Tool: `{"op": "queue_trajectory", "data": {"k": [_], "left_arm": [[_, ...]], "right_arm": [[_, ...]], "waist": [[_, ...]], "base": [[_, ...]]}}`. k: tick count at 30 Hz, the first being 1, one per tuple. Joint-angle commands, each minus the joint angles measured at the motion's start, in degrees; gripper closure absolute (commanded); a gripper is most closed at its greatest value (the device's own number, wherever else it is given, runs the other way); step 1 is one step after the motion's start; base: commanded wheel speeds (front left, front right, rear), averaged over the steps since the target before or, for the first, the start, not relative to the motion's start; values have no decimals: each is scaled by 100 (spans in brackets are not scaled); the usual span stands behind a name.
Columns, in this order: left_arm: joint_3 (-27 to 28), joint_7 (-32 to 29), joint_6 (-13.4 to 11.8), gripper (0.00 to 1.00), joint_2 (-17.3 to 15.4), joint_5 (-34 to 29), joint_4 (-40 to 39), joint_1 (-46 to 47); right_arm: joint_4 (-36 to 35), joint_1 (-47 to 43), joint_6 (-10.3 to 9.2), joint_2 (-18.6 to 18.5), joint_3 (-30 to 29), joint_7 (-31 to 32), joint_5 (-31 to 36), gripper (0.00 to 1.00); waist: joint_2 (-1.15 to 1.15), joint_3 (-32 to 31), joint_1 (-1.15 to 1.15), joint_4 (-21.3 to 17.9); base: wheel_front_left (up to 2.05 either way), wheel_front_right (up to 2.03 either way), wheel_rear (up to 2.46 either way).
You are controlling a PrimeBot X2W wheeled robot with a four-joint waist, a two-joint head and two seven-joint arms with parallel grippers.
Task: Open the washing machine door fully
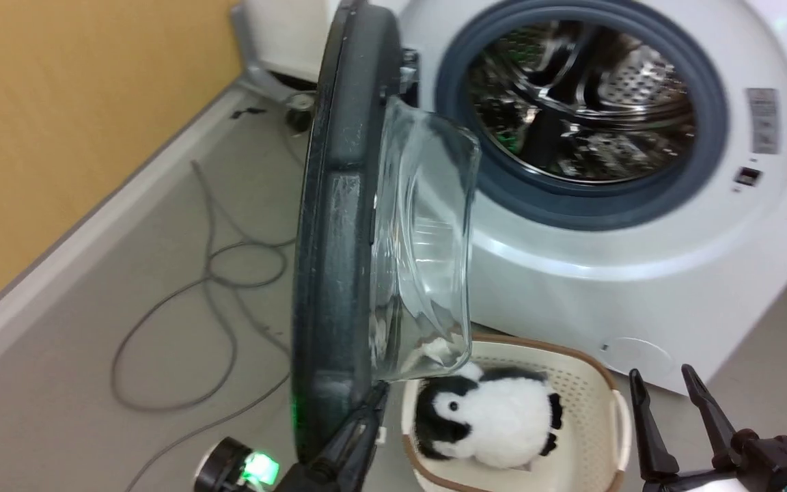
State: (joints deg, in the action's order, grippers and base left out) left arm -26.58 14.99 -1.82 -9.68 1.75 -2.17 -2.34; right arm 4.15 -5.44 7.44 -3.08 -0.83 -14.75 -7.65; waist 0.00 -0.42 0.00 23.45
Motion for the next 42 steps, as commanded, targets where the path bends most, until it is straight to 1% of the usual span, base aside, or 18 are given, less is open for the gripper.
{"op": "queue_trajectory", "data": {"k": [1,5,8,14,19,21,26,31,39,40,42], "left_arm": [[54,1,-24,100,-48,18,30,-44],[119,1,-16,100,-134,13,110,19],[300,1,-95,100,-226,38,176,68],[927,1,-330,100,-381,294,348,174],[1476,1,-446,100,-454,546,522,342],[1667,1,-465,100,-419,653,620,454],[2161,1,-424,100,-253,868,929,883],[2754,1,-412,100,-152,957,1262,1313],[3568,1,-208,100,-201,952,1829,1968],[3568,1,-208,100,-201,952,1829,1968],[3865,1,-143,100,-239,962,2001,2189]], "right_arm": [[-4,-24,5,20,-5,-25,-29,0],[11,-1,5,20,8,-25,-2,0],[7,25,5,20,-7,-25,6,0],[19,41,5,20,11,-25,68,0],[49,88,5,20,20,-25,160,0],[58,128,5,20,23,-25,202,0],[63,247,5,20,37,-25,331,0],[30,423,5,9,42,-25,488,0],[19,697,5,-144,26,-25,574,0],[19,697,5,-144,26,-25,574,0],[12,812,5,-207,54,-25,589,0]], "waist": [[0,43,0,193],[0,95,0,415],[0,128,0,531],[0,228,0,665],[0,379,0,709],[0,456,0,723],[0,673,0,746],[0,1017,0,645],[0,1562,0,410],[0,1562,0,410],[0,1748,0,304]], "base": [[0,0,0],[0,0,0],[0,0,0],[0,0,0],[0,0,0],[0,0,0],[0,0,0],[0,0,0],[0,0,0],[0,0,0],[0,0,0]]}}
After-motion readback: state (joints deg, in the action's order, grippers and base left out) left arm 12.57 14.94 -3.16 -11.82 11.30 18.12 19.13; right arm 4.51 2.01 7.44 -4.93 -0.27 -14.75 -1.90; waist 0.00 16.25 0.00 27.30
